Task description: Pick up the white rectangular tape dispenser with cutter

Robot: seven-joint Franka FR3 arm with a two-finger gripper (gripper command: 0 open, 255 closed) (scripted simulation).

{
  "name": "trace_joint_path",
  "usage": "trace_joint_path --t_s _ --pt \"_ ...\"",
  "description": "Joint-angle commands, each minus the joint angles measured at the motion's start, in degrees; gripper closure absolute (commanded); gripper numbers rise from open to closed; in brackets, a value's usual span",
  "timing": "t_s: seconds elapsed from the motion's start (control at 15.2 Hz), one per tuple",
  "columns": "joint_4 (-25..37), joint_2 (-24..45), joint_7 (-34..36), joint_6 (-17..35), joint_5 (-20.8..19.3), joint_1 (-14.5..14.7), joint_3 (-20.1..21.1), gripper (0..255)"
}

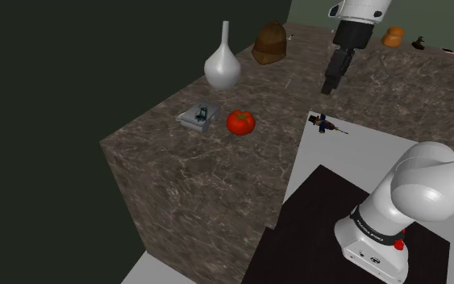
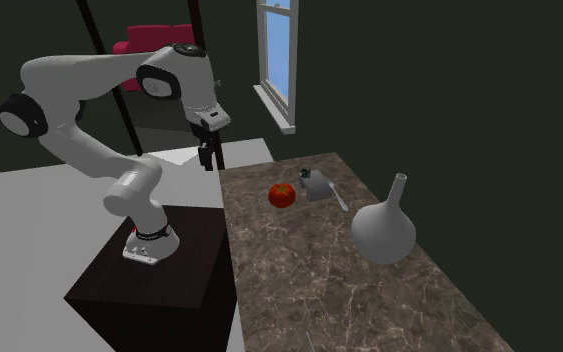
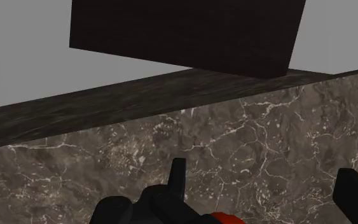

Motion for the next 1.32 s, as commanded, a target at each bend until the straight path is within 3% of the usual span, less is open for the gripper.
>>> trace_joint_path --t_s 0.0,0.59,1.25 --pt "0.0 0.0 0.0 0.0 0.0 0.0 0.0 0" --pt "4.9 15.6 5.5 12.2 4.5 2.1 5.0 0" --pt "17.5 35.5 11.5 21.3 6.1 3.8 9.2 0"
